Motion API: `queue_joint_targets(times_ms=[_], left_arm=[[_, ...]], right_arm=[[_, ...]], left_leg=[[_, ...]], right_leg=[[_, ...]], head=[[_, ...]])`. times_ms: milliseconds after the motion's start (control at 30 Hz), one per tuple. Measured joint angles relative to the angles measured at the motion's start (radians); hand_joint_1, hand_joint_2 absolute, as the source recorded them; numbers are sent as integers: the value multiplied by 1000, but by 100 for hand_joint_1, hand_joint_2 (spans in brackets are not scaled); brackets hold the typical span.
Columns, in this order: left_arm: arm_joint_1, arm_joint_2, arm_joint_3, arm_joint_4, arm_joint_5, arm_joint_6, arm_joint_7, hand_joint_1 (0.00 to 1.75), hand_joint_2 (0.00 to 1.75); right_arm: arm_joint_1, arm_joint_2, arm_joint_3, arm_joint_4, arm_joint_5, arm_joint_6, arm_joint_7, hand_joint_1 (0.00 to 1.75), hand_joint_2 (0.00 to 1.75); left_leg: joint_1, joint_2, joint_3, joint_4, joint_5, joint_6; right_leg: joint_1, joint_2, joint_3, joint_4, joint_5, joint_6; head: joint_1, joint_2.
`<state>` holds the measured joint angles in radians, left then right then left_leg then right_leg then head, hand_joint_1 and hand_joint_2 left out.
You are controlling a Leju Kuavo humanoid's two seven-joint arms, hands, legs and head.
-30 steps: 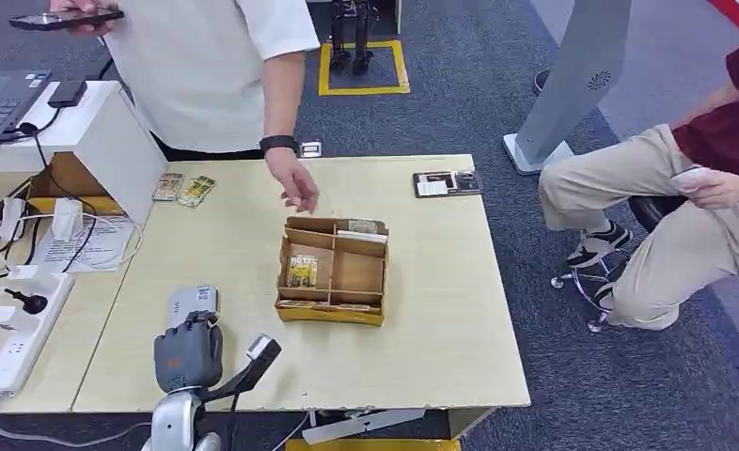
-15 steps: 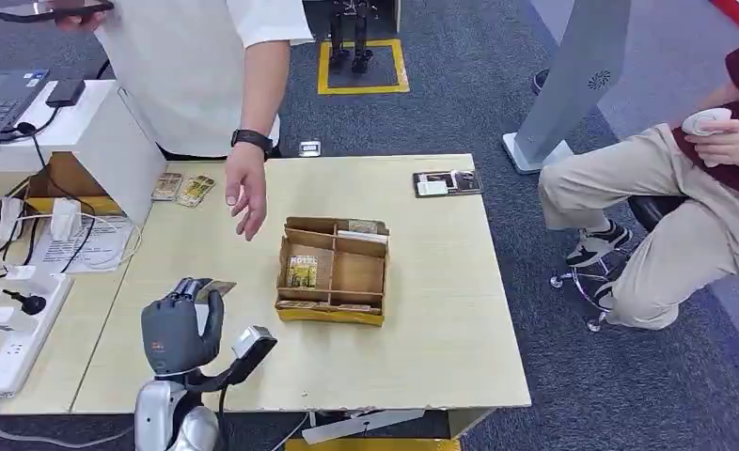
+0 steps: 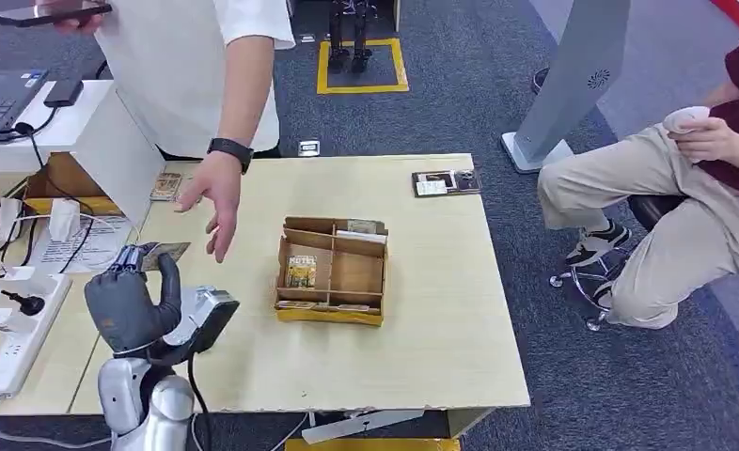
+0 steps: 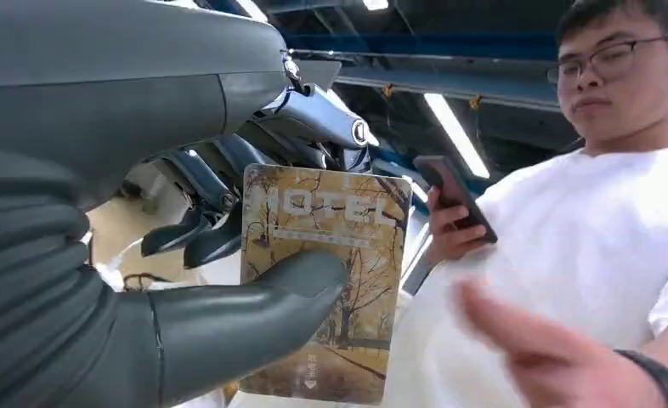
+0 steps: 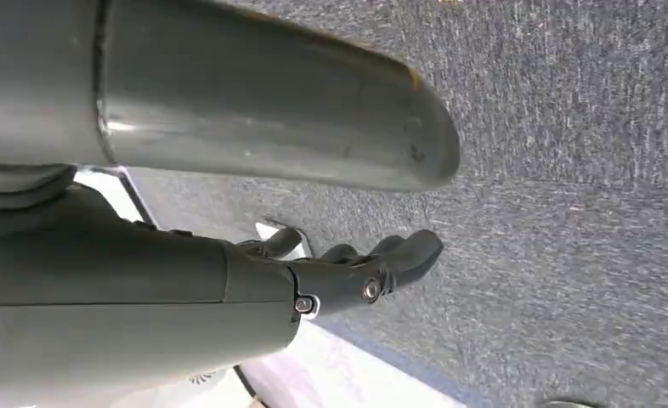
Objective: Pass the card to the sensor for recognition and then transmit it.
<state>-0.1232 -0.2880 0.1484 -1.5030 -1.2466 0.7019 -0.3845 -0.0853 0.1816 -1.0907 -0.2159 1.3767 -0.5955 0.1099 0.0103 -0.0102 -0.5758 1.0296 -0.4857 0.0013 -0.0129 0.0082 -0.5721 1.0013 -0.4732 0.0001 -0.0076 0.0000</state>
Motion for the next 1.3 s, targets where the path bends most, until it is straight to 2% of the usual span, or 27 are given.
queue_joint_targets(times_ms=[100,133,167,200,233,267,300,333,533,1033,1167,1300], left_arm=[[-18,-2,10,3,-8,0,0,175,175],[-22,-3,13,5,-10,0,0,162,175],[-25,-3,16,8,-10,0,0,127,175],[-29,-3,20,10,-10,0,0,117,175],[-35,-3,23,13,-9,0,1,89,175],[-40,-4,25,18,-5,0,6,70,175],[-45,-4,29,22,-2,0,9,19,175],[-48,-6,34,27,1,0,11,0,175],[-52,-8,48,49,39,0,-3,0,175],[-53,-8,48,51,45,0,-4,0,175],[-53,-8,48,51,68,0,-27,0,175],[-49,-10,47,50,164,0,-110,0,175]], right_arm=[[0,0,3,0,3,0,0,0,0],[0,0,5,0,3,0,0,0,0],[0,0,6,0,3,0,0,0,0],[0,0,7,0,3,0,0,0,0],[0,0,7,0,3,0,0,0,0],[-1,0,7,0,3,0,0,0,0],[-1,0,7,0,2,0,0,0,0],[-2,0,7,0,2,0,0,0,0],[-2,0,7,0,-6,0,0,0,0],[-1,0,7,1,-9,0,0,0,0],[-1,0,7,1,-16,-1,0,0,0],[-1,0,7,1,-26,-4,-2,0,0]], left_leg=[[0,0,0,0,0,0],[0,0,0,0,0,0],[0,0,0,0,0,0],[0,0,0,0,0,0],[0,0,0,0,0,0],[0,0,0,0,0,0],[0,0,0,0,0,0],[0,0,0,0,0,0],[0,0,0,0,0,0],[0,0,-1,0,0,0],[0,0,-1,0,0,0],[0,0,-1,0,0,0]], right_leg=[[0,0,0,0,0,0],[0,0,0,0,0,0],[0,0,0,0,0,0],[0,0,0,0,0,0],[0,0,0,0,0,0],[0,0,0,0,0,0],[0,0,0,0,0,0],[0,0,0,0,0,0],[0,0,-1,0,0,0],[0,0,-1,0,0,0],[0,0,-1,0,0,0],[0,0,-1,0,0,0]], head=[[0,0],[0,0],[0,0],[0,0],[0,0],[0,0],[0,0],[0,0],[0,0],[0,0],[0,0],[0,0]])
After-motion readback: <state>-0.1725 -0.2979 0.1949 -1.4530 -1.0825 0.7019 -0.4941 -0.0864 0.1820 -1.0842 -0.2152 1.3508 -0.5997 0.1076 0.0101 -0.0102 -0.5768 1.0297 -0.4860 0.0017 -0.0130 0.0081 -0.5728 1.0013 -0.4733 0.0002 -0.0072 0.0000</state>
